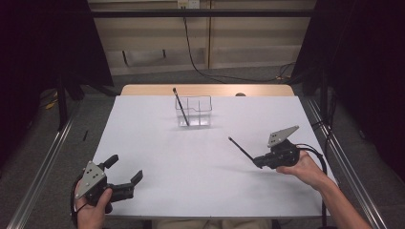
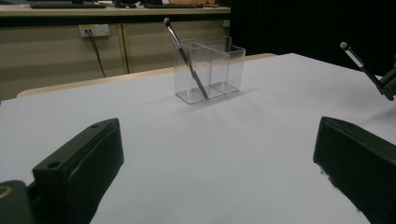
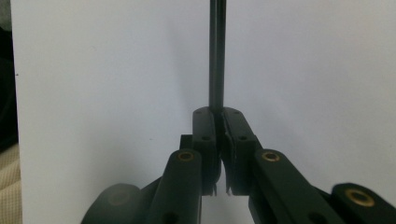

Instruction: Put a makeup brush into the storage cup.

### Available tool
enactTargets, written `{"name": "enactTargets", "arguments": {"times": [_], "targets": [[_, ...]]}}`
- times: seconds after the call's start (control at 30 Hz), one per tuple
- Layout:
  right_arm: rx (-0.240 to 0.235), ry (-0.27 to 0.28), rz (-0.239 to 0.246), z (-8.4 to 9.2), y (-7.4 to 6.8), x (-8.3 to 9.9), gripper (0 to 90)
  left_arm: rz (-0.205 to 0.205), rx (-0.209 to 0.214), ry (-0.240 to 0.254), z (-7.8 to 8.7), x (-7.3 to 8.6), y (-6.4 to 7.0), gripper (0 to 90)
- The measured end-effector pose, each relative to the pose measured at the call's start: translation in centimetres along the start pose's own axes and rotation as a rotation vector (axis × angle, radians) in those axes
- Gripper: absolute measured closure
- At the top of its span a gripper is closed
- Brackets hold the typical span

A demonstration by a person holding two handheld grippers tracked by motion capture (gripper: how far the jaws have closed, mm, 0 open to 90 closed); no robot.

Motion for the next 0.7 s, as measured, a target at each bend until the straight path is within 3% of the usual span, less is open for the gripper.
{"name": "enactTargets", "arguments": {"times": [0.7], "targets": [[0.046, 0.26, -0.038, -0.1, -1.0, -0.2, 85.1, 0.002, -0.001, -0.001, 0.1, 0.0, 0.0, 1.8]]}}
Point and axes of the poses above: each handheld gripper's, and its own axes: z roughly backward along the jaws, x roughly out of its underside, y roughly to its right, the point moved 3 cm from there along -z, roughly forward along the jaws, and after that the axes turned 3 degrees about y, right-handed, at the moved point
